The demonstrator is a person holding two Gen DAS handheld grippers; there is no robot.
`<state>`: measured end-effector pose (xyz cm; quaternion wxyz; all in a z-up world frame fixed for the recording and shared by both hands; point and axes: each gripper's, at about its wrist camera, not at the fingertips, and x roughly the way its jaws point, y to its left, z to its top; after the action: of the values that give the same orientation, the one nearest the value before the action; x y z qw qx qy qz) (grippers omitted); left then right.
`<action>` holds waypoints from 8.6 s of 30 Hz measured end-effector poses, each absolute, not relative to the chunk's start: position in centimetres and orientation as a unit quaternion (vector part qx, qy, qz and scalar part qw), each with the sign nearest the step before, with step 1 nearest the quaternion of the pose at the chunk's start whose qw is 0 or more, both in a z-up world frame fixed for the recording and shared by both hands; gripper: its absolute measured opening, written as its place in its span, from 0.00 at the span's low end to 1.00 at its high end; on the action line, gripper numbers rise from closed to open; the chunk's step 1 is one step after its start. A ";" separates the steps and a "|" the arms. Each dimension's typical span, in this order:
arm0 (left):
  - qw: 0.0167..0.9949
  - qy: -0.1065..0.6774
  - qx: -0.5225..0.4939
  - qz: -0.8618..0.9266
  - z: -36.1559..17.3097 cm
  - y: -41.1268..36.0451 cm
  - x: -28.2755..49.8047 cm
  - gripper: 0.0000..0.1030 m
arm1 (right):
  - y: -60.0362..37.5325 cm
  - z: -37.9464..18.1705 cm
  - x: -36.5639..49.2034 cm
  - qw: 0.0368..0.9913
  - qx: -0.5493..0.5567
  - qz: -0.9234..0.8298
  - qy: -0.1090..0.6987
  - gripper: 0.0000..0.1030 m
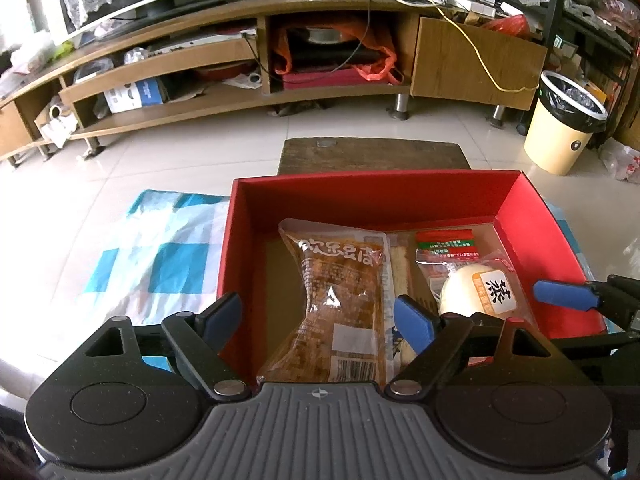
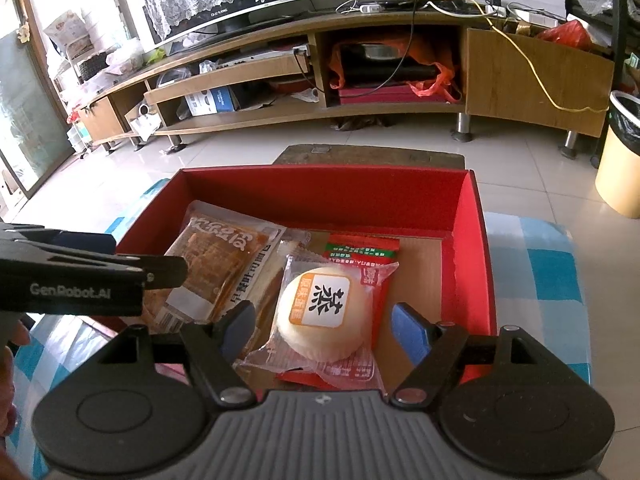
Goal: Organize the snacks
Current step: 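Open the left tool releasing the pastry bag while right tool releases the bun, then withdraw both tools from the red box back over the loose snacks, then grasp the clear waffle bag with right tool while left tool grasps the white printed packet, then lift the waffle bag with right tool while left tool lifts the white packet, then carry the waffle bag with right tool while left tool carries the white packet to the box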
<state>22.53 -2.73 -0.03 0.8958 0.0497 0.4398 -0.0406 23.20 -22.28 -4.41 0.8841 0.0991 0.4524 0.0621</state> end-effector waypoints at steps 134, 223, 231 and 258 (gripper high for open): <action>0.817 0.547 0.109 -0.146 -6.2 -1.3 4.6 0.40 | -20.1 -6.3 9.2 0.829 0.047 0.059 0.554 0.87; 0.811 0.510 0.175 -0.226 -4.9 -2.5 5.8 0.43 | -22.1 -4.4 7.3 0.866 0.157 0.061 0.470 0.72; 0.837 0.495 0.136 -0.188 -3.2 -0.5 6.5 0.41 | -22.3 -3.9 7.1 0.872 0.164 0.059 0.458 0.72; 0.875 0.448 0.065 -0.174 1.2 0.4 6.0 0.41 | -21.4 -2.0 7.8 0.884 0.172 0.072 0.428 0.72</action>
<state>6.04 0.45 1.23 0.8745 0.0652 0.4479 -0.1743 7.82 -21.45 -2.05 0.8845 0.1716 0.4279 0.0715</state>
